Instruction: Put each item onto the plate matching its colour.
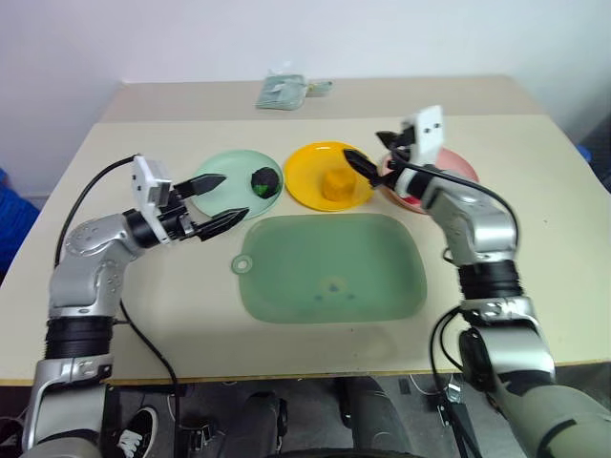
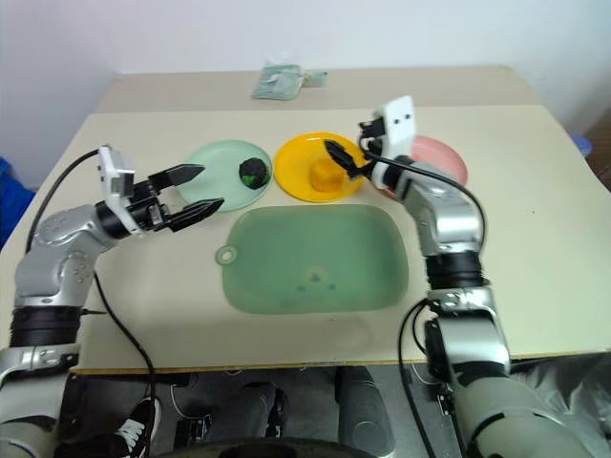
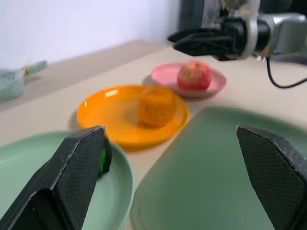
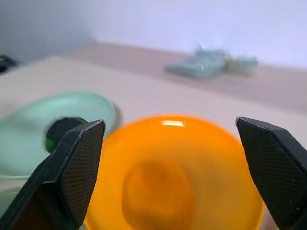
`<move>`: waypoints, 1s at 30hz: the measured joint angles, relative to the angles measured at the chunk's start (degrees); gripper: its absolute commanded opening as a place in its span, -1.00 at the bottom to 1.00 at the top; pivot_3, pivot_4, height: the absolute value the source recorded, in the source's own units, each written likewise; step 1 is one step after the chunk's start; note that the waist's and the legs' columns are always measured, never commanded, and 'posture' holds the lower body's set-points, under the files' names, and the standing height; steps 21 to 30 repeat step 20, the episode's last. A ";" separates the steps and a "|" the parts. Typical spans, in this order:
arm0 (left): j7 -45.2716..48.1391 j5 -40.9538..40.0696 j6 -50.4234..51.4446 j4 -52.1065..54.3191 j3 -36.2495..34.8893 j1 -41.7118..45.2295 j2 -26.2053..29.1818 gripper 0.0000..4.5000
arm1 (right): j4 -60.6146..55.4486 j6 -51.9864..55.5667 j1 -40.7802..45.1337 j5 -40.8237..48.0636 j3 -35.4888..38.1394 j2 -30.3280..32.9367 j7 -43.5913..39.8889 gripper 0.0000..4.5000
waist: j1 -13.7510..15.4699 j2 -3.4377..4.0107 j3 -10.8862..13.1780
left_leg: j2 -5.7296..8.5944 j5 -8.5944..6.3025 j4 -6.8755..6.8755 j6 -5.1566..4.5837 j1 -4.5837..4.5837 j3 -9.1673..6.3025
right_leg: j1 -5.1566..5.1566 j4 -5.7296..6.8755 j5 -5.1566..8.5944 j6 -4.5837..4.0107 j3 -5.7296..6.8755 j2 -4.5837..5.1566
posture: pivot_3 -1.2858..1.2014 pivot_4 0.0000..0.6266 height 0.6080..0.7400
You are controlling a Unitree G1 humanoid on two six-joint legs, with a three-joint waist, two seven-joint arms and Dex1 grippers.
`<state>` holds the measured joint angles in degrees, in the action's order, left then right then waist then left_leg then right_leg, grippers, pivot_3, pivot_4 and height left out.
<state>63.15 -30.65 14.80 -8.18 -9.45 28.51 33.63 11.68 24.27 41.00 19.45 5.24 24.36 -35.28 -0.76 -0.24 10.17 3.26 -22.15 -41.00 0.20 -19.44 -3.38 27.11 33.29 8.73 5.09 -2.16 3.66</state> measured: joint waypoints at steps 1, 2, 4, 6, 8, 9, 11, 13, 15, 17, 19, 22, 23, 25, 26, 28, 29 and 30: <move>0.91 0.00 -0.19 -0.97 0.52 0.91 -0.35 1.00 | -3.91 0.96 -4.35 1.13 0.61 2.67 -2.24 0.97 | 0.31 0.00 0.00 | 0.01 -0.02 0.00 -0.04 -0.03 -0.01 | -0.01 -0.04 0.00 0.00 0.02 0.01 | 0.03 -0.52 1.00; 1.90 0.00 -0.40 -2.06 0.85 1.37 -0.44 1.00 | -7.39 2.16 -8.12 2.25 1.02 4.57 -3.95 0.97 | 0.26 0.01 0.00 | 0.01 -0.06 0.00 -0.10 -0.04 0.03 | -0.01 -0.07 0.00 0.00 0.01 0.01 | 0.03 -0.52 1.00; 3.95 0.00 -0.46 -4.27 1.60 2.48 -0.94 1.00 | -15.45 5.48 -17.03 5.50 2.32 9.24 -7.97 0.97 | 0.11 0.04 0.01 | 0.04 -0.12 0.00 -0.21 -0.07 0.12 | 0.02 -0.11 0.01 -0.01 -0.02 0.05 | 0.03 -0.52 1.00; 5.19 0.04 0.06 -6.10 2.54 4.03 -1.95 1.00 | -20.85 8.49 -22.41 8.90 4.88 12.91 -10.61 0.97 | -0.15 0.04 0.02 | 0.06 -0.15 -0.08 -0.28 -0.03 0.32 | 0.01 -0.12 -0.01 0.02 -0.18 0.07 | 0.03 -0.52 1.00; 7.55 0.19 -0.02 -8.94 4.37 6.38 -2.86 1.00 | -26.08 12.47 -25.89 13.01 9.54 15.95 -11.22 0.97 | -0.19 0.03 0.01 | 0.03 -0.22 -0.14 -0.40 0.12 0.33 | -0.15 -0.12 -0.01 0.03 -0.19 0.03 | 0.03 -0.52 1.00; 8.77 0.31 -0.13 -10.51 4.93 7.36 -3.41 1.00 | -28.72 14.08 -27.81 14.63 12.25 17.30 -11.03 0.97 | -0.13 0.03 0.01 | 0.01 -0.32 -0.13 -0.57 0.26 0.31 | -0.28 -0.11 -0.01 0.03 -0.17 0.01 | 0.03 -0.52 1.00; 10.24 0.63 -0.46 -12.28 5.72 7.97 -4.34 1.00 | -32.42 16.03 -31.17 15.91 15.54 18.90 -10.15 0.97 | -0.11 0.01 0.00 | -0.05 -0.32 -0.09 -0.58 0.47 0.28 | -0.43 -0.14 -0.01 0.03 -0.15 -0.07 | 0.03 -0.52 1.00; 11.42 0.75 -0.62 -13.19 6.33 8.13 -5.55 1.00 | -35.27 17.32 -34.12 17.07 16.31 18.93 -9.20 0.97 | -0.04 0.00 0.01 | -0.07 -0.32 -0.06 -0.58 0.57 0.28 | -0.46 -0.14 0.00 0.04 -0.16 -0.07 | 0.03 -0.52 1.00; 11.94 1.05 -0.73 -13.68 6.65 8.39 -6.73 1.00 | -37.96 18.34 -36.71 18.02 16.42 18.86 -8.43 0.97 | 0.08 0.01 0.01 | -0.07 -0.31 -0.06 -0.56 0.58 0.28 | -0.45 -0.13 0.00 0.04 -0.16 -0.07 | 0.03 -0.52 1.00; 12.23 1.44 -1.14 -14.25 7.07 8.74 -7.57 1.00 | -39.12 18.65 -38.38 18.22 16.92 19.00 -8.17 0.97 | 0.18 0.00 0.01 | -0.04 -0.31 -0.09 -0.57 0.57 0.28 | -0.47 -0.14 0.00 0.04 -0.17 -0.03 | 0.03 -0.52 1.00; 12.45 1.71 -1.76 -14.80 7.52 9.58 -8.30 1.00 | -38.22 18.68 -38.90 18.11 18.66 20.03 -7.96 0.97 | 0.23 0.00 0.01 | -0.01 -0.31 -0.12 -0.57 0.56 0.29 | -0.48 -0.14 -0.01 0.03 -0.18 0.00 | 0.03 -0.52 1.00; 12.61 1.86 -1.94 -14.97 7.56 9.96 -8.50 1.00 | -37.56 18.62 -38.79 17.97 19.50 21.02 -8.06 0.97 | 0.26 0.00 0.01 | -0.01 -0.32 -0.12 -0.57 0.57 0.28 | -0.50 -0.14 -0.01 0.03 -0.18 0.00 | 0.03 -0.52 1.00; 12.61 1.86 -1.94 -14.97 7.56 9.96 -8.50 1.00 | -37.56 18.62 -38.79 17.97 19.50 21.02 -8.06 0.97 | 0.26 0.00 0.01 | -0.01 -0.32 -0.12 -0.57 0.57 0.28 | -0.50 -0.14 -0.01 0.03 -0.18 0.00 | 0.03 -0.52 1.00; 12.61 1.86 -1.94 -14.97 7.56 9.96 -8.50 1.00 | -37.56 18.62 -38.79 17.97 19.50 21.02 -8.06 0.97 | 0.26 0.00 0.01 | -0.01 -0.32 -0.12 -0.57 0.57 0.28 | -0.50 -0.14 -0.01 0.03 -0.18 0.00 | 0.03 -0.52 1.00; 12.61 1.86 -1.94 -14.97 7.56 9.96 -8.50 1.00 | -37.56 18.62 -38.79 17.97 19.50 21.02 -8.06 0.97 | 0.26 0.00 0.01 | -0.01 -0.32 -0.12 -0.57 0.57 0.28 | -0.50 -0.14 -0.01 0.03 -0.18 0.00 | 0.03 -0.52 1.00; 12.61 1.86 -1.94 -14.97 7.56 9.96 -8.50 1.00 | -37.56 18.62 -38.79 17.97 19.50 21.02 -8.06 0.97 | 0.26 0.00 0.01 | -0.01 -0.32 -0.12 -0.57 0.57 0.28 | -0.50 -0.14 -0.01 0.03 -0.18 0.00 | 0.03 -0.52 1.00; 12.61 1.86 -1.94 -14.97 7.56 9.96 -8.50 1.00 | -37.56 18.62 -38.79 17.97 19.50 21.02 -8.06 0.97 | 0.26 0.00 0.01 | -0.01 -0.32 -0.12 -0.57 0.57 0.28 | -0.50 -0.14 -0.01 0.03 -0.18 0.00 | 0.03 -0.52 1.00; 12.61 1.86 -1.94 -14.97 7.56 9.96 -8.50 1.00 | -37.56 18.62 -38.79 17.97 19.50 21.02 -8.06 0.97 | 0.26 0.00 0.01 | -0.01 -0.32 -0.12 -0.57 0.57 0.28 | -0.50 -0.14 -0.01 0.03 -0.18 0.00 | 0.03 -0.52 1.00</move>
